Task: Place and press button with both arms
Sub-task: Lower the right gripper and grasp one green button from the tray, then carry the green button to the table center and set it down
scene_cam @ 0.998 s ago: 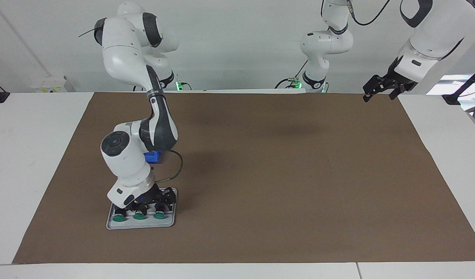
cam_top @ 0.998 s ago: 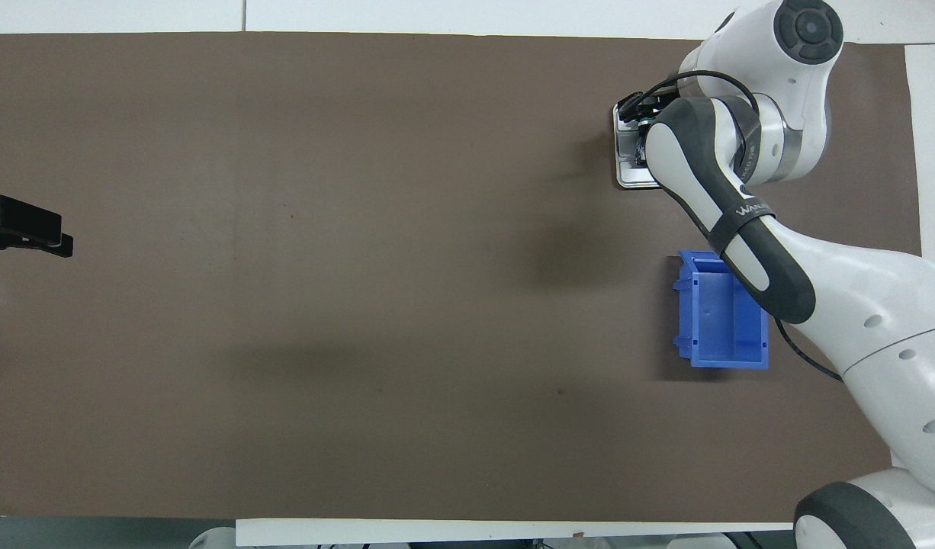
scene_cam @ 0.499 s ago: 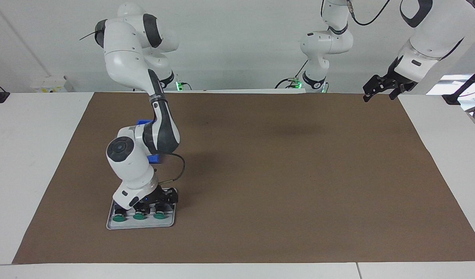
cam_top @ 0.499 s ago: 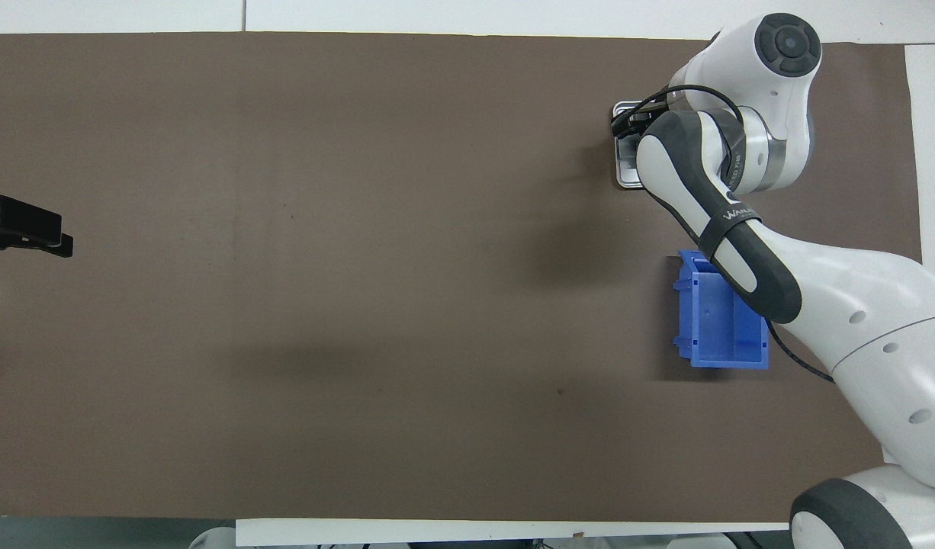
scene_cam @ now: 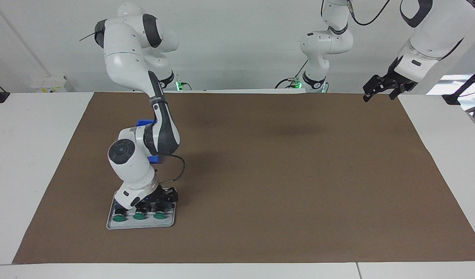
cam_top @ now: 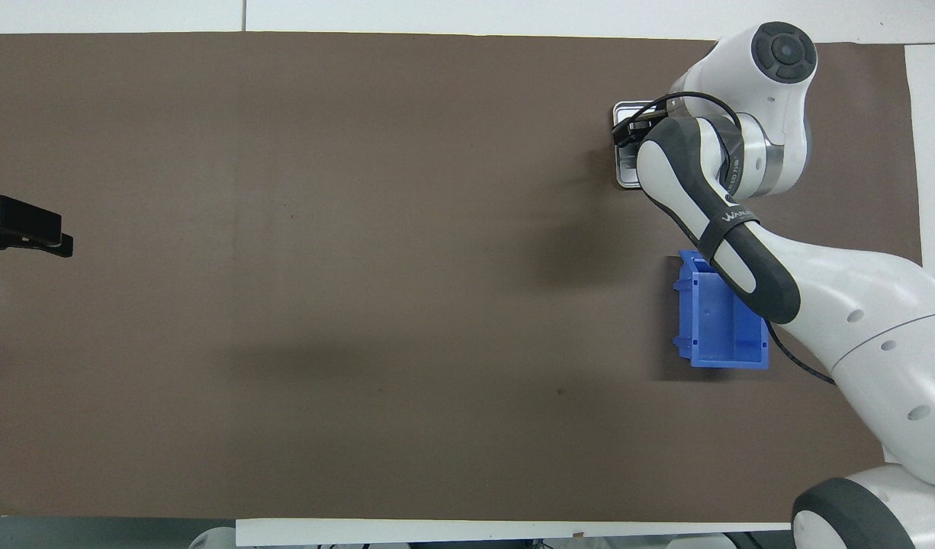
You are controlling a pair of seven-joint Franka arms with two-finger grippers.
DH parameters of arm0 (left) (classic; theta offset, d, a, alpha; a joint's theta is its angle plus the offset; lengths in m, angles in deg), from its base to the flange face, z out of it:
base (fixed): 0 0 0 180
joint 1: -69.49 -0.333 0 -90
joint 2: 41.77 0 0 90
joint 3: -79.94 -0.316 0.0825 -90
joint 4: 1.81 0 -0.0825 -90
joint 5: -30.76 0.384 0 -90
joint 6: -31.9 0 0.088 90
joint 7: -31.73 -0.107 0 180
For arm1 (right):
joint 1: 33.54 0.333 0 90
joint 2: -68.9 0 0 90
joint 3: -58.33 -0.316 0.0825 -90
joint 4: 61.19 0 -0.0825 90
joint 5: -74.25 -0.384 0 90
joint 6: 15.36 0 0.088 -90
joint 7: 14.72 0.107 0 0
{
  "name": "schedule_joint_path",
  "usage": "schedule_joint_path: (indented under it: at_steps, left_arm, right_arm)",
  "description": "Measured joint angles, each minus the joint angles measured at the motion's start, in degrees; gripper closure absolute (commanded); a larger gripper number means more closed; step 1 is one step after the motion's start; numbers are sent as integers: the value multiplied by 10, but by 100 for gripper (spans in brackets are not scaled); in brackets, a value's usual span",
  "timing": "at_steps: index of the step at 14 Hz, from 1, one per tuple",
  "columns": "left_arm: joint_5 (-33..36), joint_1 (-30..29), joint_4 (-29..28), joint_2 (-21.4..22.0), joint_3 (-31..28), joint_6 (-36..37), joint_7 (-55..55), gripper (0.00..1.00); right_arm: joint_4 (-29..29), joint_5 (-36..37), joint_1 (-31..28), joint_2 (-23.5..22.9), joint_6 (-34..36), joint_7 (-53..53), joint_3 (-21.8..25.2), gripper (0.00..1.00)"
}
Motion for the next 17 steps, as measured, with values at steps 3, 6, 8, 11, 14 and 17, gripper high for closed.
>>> schedule_joint_path:
  at_steps: [3,6,8,11,14,17]
  left_arm:
    - [0,0,0,0,0,0,0,0]
    - [0,0,0,0,0,0,0,0]
    - [0,0,0,0,0,0,0,0]
    - [0,0,0,0,0,0,0,0]
    - [0,0,0,0,0,0,0,0]
    - [0,0,0,0,0,0,0,0]
  right_arm:
    - [-3,0,-1,0,0,0,0,48]
    - [-4,0,-1,0,0,0,0,67]
    - [-4,0,-1,1,1,0,0,79]
    - [-3,0,-1,2,9,0,0,92]
    - [22,0,3,8,61,12,0,92]
    - [63,0,4,38,163,29,12,92]
